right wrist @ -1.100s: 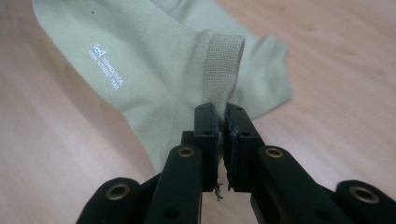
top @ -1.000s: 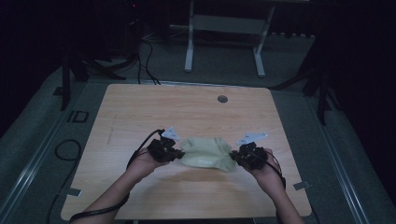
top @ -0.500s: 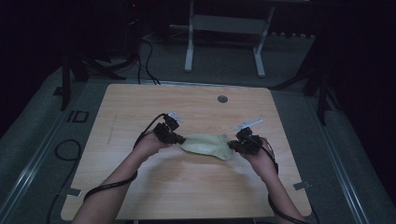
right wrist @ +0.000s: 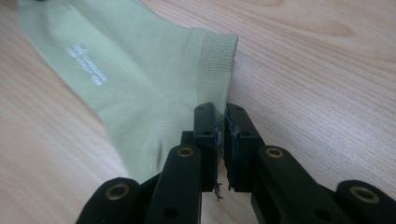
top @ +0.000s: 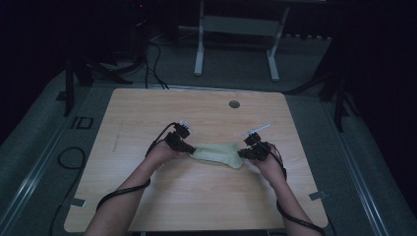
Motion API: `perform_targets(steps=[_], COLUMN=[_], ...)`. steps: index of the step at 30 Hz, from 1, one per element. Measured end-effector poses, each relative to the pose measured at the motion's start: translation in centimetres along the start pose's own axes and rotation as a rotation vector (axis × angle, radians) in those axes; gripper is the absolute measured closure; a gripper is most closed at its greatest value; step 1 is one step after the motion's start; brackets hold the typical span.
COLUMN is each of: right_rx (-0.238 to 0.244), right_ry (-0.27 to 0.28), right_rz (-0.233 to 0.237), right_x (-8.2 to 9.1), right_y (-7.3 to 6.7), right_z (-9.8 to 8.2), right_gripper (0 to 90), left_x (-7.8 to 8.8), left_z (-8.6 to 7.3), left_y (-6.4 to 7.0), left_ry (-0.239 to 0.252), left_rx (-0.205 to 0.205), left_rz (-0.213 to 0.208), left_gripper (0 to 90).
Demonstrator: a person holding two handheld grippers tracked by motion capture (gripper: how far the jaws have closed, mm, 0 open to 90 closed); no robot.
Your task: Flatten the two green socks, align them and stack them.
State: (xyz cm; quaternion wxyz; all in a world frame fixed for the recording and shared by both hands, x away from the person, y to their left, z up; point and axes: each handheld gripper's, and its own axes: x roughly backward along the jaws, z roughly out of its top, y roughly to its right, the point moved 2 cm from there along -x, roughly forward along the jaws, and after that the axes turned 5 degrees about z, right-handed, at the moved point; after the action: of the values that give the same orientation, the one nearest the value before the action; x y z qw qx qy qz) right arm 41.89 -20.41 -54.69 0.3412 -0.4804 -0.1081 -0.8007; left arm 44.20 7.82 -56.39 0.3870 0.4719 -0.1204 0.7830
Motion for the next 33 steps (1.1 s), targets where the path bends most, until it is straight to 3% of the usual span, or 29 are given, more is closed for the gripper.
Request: perform_targets(steps=[3,4,5,8,9,11,15,16,17,18,21,22,24,27,30,33], right_rx=[0.002,0.001,0.001,0.017,0.018,0.019,0.038,0.051,0.051,0.061,0.065,0.059,0.06,0.058,0.052,0.064], right_ry=[-0.02,-0.023,-0.026,-0.022,-0.015,-0.005,0.038,0.058,0.058,0.058,0.052,0.037,0.029,0.005,0.011,0.01], right_rz=[-0.007,-0.007,-0.002,-0.034,-0.038,-0.042,-0.04,-0.043,-0.043,-0.048,-0.044,-0.036,-0.043,-0.053,-0.044,-0.054], right_x=[-0.6,-0.8,-0.8,-0.3,0.0,0.3,1.4,1.6,1.6,1.5,1.0,0.5,0.1,-0.7,-1.1,-1.2], right_y=[0.2,0.2,0.2,0.1,0.0,-0.1,-0.8,-1.3,-1.3,-1.7,-1.9,-1.9,-1.8,-1.4,-1.1,-1.2], right_z=[0.1,0.1,0.3,0.4,0.5,0.6,1.1,1.3,1.3,1.4,1.3,1.1,1.0,0.4,0.0,0.1], right_gripper=[81.1,77.8,68.6,63.0,61.2,58.6,56.6,65.7,65.7,76.3,79.7,75.5,74.5,71.3,71.4,70.8], left_x=[0.0,0.1,0.3,1.6,2.8,3.5,4.1,3.9,3.5,3.0,1.3,0.9,0.0,-1.1,-1.1,-0.9], left_z=[0.1,0.2,0.1,0.2,0.3,0.4,0.9,1.1,1.2,1.3,1.5,1.5,1.4,1.0,0.5,-0.1], left_y=[0.1,0.1,0.1,0.1,0.2,0.5,2.2,2.6,2.9,3.0,2.9,2.7,2.3,1.9,1.7,2.0], left_ry=[-0.001,-0.004,-0.001,0.061,0.117,0.143,0.178,0.174,0.162,0.154,0.133,0.126,0.111,0.089,0.112,0.112], left_rx=[0.001,-0.003,-0.009,0.001,0.008,0.008,-0.046,-0.06,-0.072,-0.076,-0.063,-0.059,-0.057,-0.049,-0.019,-0.026], left_rz=[0.012,0.015,0.035,0.087,0.116,0.117,0.096,0.088,0.083,0.083,0.091,0.088,0.118,0.126,0.108,0.105], left_gripper=[83.0,73.4,57.4,52.7,52.8,53.0,74.7,82.1,82.1,85.8,87.1,87.0,87.0,87.0,87.0,87.0])
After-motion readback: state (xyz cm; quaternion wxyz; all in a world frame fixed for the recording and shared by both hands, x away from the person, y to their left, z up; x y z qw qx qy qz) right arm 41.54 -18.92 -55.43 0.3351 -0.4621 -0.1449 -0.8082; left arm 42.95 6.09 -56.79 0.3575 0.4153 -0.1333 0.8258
